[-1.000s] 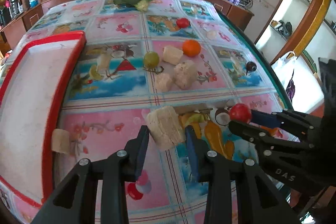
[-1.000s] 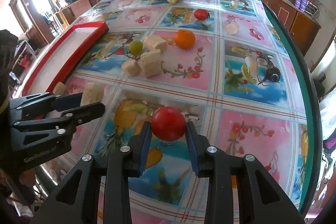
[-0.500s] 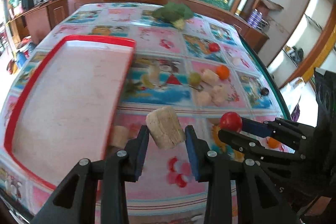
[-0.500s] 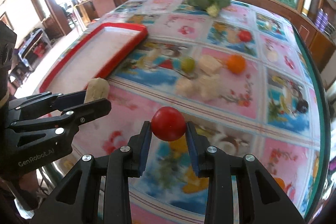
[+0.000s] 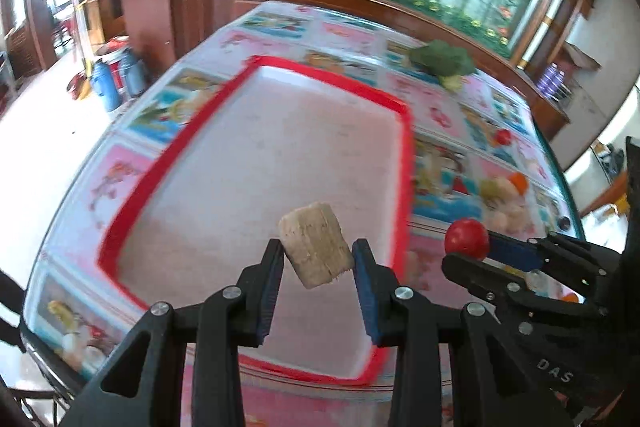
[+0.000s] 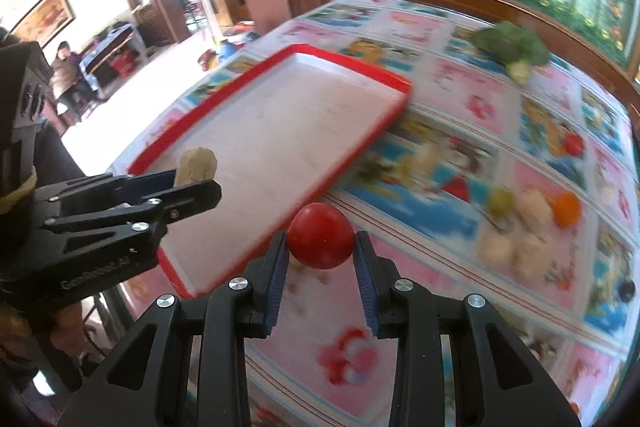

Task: Organize fruits
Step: 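Carry the tomato and the beige block over the red-rimmed tray with both tools, then lower both tools into the tray and open them, releasing tomato and block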

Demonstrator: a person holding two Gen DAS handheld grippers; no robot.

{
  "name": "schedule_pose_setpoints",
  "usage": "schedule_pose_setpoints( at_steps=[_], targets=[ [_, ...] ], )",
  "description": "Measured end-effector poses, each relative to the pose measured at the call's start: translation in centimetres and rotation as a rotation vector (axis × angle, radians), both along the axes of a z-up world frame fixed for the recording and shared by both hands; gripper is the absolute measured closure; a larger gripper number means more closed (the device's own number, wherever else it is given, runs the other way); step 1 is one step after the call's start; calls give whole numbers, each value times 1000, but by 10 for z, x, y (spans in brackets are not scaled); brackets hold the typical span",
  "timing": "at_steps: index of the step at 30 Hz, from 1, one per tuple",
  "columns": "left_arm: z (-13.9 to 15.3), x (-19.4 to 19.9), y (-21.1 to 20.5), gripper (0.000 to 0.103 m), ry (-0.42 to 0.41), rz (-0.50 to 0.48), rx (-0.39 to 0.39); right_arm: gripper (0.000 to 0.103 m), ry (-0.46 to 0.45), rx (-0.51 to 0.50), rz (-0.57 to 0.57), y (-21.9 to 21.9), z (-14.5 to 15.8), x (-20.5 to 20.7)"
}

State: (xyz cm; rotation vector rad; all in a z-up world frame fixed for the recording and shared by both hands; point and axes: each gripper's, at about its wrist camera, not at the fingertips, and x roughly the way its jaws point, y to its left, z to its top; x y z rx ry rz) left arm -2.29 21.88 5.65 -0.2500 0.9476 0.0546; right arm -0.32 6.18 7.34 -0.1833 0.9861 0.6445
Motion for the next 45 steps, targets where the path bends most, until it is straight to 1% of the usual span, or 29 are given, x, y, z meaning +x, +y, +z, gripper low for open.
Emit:
schedule_pose_setpoints(
  at_steps=[5, 8, 14, 19, 23, 30, 34, 37, 39, 42, 45],
  targets=[
    [-13, 0, 35, 65, 28, 73, 6, 71, -2, -5, 80, 41, -4, -1],
    [-20, -1, 50, 65, 49, 101, 4, 71, 23, -21, 130, 65, -15, -2],
    [-32, -2, 68, 65, 75, 133, 7, 71, 71, -33, 171, 90, -36, 1],
    [-36, -2, 71, 65, 85, 133, -1, 71, 97, -35, 185, 98, -44, 0],
    [-40, -1, 72, 65, 95, 134, -4, 71, 98, -40, 191, 101, -46, -1],
    [-37, -2, 68, 65, 96, 138, 19, 71, 103, -54, 184, 101, -48, -2],
    [-36, -5, 65, 63, 94, 137, 37, 67, 95, -64, 166, 97, -46, -3],
    [-32, -8, 62, 57, 87, 139, 42, 66, 86, -61, 156, 91, -41, -4],
    [-29, -10, 59, 48, 80, 144, 44, 65, 76, -62, 152, 88, -37, -6],
    [-23, -16, 52, 39, 64, 148, 53, 65, 68, -55, 147, 83, -32, -9],
    [-18, -22, 43, 35, 48, 144, 74, 65, 56, -55, 143, 75, -27, -14]
  ],
)
